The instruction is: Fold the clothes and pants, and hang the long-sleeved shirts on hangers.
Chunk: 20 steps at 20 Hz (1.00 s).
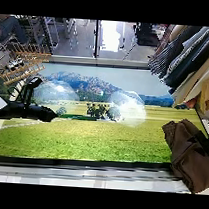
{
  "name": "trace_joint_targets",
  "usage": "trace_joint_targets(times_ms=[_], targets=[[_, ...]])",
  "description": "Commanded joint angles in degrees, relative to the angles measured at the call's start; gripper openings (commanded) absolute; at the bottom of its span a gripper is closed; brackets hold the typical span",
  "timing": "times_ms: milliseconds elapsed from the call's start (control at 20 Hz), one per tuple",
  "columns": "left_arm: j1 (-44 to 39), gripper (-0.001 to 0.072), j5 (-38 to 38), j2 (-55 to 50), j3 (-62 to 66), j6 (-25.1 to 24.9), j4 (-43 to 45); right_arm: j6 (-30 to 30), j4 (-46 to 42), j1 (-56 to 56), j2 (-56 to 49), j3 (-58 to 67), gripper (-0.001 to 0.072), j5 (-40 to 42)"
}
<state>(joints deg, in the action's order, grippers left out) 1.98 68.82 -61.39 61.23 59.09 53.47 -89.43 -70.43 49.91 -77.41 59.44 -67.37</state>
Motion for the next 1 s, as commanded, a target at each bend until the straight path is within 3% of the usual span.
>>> trace_joint_targets(times_ms=[0,150,200,250,300,450,700,750,800,850,950], targets=[[0.02,0.0011,0.02,0.04,-0.02,0.04,-0.02,0.55,0.11,-0.33,-2.29,-0.46,0.0503,2.49],[0.02,0.0011,0.04,0.04,-0.02,0.04,-0.02,1.16,-0.13,-0.79,-4.0,-0.46,0.0488,2.25],[0.02,0.0011,0.04,0.04,-0.02,0.04,-0.02,2.14,-0.02,-1.44,-4.09,-0.46,0.0277,2.58],[0.02,0.0011,0.04,0.04,-0.02,0.04,0.0,2.34,0.17,-2.21,-4.0,-0.37,0.0017,3.28],[0.02,0.0011,0.04,0.04,-0.02,0.04,-0.02,4.28,1.68,-3.48,-3.78,-0.37,0.0016,3.58],[0.02,0.0011,0.02,0.04,-0.02,0.02,-0.04,12.11,8.44,-12.09,-2.19,0.57,0.0014,1.51],[0.02,0.0011,0.04,0.04,-0.02,0.02,-0.2,12.44,8.87,-38.32,0.35,0.76,0.0017,1.36],[0.02,0.0011,0.04,0.04,-0.02,0.02,-0.2,10.91,8.07,-41.59,0.55,0.92,0.0091,2.69],[0.02,0.0011,0.07,0.04,-0.02,0.02,-0.2,7.82,5.81,-43.5,1.16,1.16,0.0304,4.04],[0.02,0.0011,0.24,0.04,-0.02,0.02,-0.2,4.63,3.61,-43.89,2.01,1.62,0.0453,3.91],[0.02,0.001,1.16,0.04,-0.02,0.02,-0.2,1.07,-1.03,-42.69,5.16,2.47,0.0485,2.01]])
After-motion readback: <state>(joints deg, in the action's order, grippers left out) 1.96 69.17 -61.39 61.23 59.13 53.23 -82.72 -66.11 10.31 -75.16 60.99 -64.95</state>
